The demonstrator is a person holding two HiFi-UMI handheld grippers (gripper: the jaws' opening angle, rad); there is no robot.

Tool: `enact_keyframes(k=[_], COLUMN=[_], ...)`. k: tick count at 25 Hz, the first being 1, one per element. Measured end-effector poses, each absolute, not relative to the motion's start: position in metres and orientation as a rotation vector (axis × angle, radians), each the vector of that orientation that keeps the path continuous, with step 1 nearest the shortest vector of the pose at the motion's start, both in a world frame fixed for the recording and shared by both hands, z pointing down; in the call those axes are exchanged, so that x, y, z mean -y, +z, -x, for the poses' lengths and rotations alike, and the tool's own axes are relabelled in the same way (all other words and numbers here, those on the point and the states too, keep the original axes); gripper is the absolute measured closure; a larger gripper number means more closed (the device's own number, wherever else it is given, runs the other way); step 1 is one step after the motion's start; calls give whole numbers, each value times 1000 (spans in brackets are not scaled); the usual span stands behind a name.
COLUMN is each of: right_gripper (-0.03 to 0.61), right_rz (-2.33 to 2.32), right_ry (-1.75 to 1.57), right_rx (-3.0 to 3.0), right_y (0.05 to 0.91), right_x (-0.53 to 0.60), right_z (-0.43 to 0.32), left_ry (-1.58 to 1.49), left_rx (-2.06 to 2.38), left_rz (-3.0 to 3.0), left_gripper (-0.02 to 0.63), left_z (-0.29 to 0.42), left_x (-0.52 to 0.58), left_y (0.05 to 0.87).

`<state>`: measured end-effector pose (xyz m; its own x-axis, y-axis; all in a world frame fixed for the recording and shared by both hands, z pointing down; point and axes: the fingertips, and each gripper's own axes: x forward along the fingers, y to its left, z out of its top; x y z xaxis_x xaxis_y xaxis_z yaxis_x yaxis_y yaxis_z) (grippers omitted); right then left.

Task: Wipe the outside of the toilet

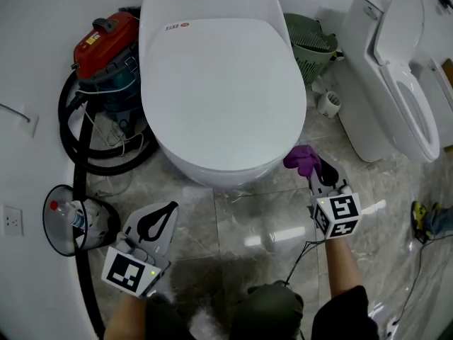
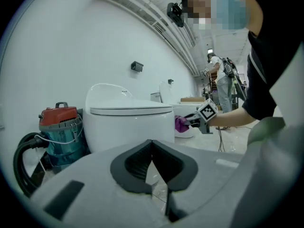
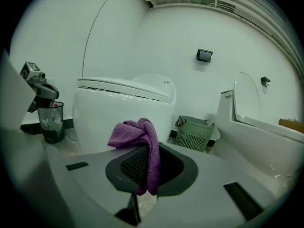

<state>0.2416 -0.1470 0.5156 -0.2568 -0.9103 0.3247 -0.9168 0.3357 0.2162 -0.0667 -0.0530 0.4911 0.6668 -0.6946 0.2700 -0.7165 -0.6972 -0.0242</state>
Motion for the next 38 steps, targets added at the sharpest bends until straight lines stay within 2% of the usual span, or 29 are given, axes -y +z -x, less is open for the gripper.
enact_keyframes(k=[5,9,16,20,29,38], right_gripper=[538,538,538,538,538,537], right_rz=[-1373,-1155,-1048,-1029,-1094,-1227], right_ry=[-65,2,63,32,73,103], right_rx=[2327,2401,2567,2561,2535,2444], right_y=[518,550,581,597,600,601], right_x=[89,53,59,72,89,92], right_z=[-195,-133,-23,8,3,-82], left_ry=[389,369,389,386,382,395], left_rx=[1223,1226,1163,1196,1166,1156], left_rz=[-2772,-2778,-2792,-2793,-2796,-2798], left_gripper=[612,612,612,612,612,612], left_z=[81,82,83,87,80,75], left_x=[62,66,56,55,57,61], left_y=[493,491,492,489,492,498])
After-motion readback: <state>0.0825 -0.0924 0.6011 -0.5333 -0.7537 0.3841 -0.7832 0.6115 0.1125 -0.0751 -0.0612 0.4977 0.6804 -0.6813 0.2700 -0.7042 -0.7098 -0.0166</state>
